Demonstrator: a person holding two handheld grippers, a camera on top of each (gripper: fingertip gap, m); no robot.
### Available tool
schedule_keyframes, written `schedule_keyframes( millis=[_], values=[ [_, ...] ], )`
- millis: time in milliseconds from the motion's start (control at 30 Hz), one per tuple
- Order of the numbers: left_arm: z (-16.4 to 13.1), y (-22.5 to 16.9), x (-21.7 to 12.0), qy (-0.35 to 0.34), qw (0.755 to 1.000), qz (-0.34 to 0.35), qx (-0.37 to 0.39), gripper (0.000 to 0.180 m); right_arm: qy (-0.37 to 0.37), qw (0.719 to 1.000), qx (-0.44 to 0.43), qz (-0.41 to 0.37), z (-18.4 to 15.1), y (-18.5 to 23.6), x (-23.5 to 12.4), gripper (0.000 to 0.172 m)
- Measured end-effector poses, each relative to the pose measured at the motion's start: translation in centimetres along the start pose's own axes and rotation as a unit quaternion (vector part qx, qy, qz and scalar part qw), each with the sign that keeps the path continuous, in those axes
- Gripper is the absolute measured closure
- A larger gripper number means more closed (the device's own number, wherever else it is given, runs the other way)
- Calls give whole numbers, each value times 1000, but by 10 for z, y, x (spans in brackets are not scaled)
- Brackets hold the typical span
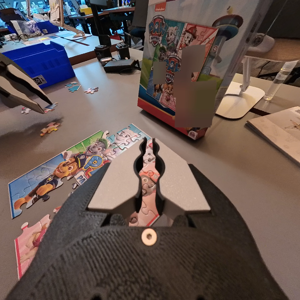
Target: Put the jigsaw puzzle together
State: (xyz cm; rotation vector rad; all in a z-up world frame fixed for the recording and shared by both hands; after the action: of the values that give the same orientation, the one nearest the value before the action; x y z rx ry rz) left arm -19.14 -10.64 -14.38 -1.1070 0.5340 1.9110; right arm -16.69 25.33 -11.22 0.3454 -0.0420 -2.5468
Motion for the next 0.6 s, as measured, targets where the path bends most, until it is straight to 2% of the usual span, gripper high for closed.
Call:
schedule_keyframes(
  millis=[200,367,467,600],
  values=[
    [29,-45,-8,-45,995,-46,71,144,-9,1000,-1,-4,5,-1,-4,165],
    [55,-99,-8,-82,981,-101,147,144,-14,1000,-19,-14,10,0,-7,165],
    [72,-140,2,-108,965,-143,193,145,-19,999,-38,-23,16,3,-10,165],
    [82,-191,31,-99,949,-180,239,145,-37,997,-56,-26,26,8,-16,164]
  ],
)
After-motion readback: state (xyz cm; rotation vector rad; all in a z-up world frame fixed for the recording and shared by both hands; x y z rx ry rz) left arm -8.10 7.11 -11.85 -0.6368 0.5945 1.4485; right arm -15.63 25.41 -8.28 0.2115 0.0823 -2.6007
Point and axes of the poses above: each gripper's, where its closed fingertips meet, x out along the fingers, z out of its top, y = z × x across the jaws, the point moved 4 cm from there along -x, back along the fingers, and after that the axes turned 4 degrees about -y, right-handed, at the moved point
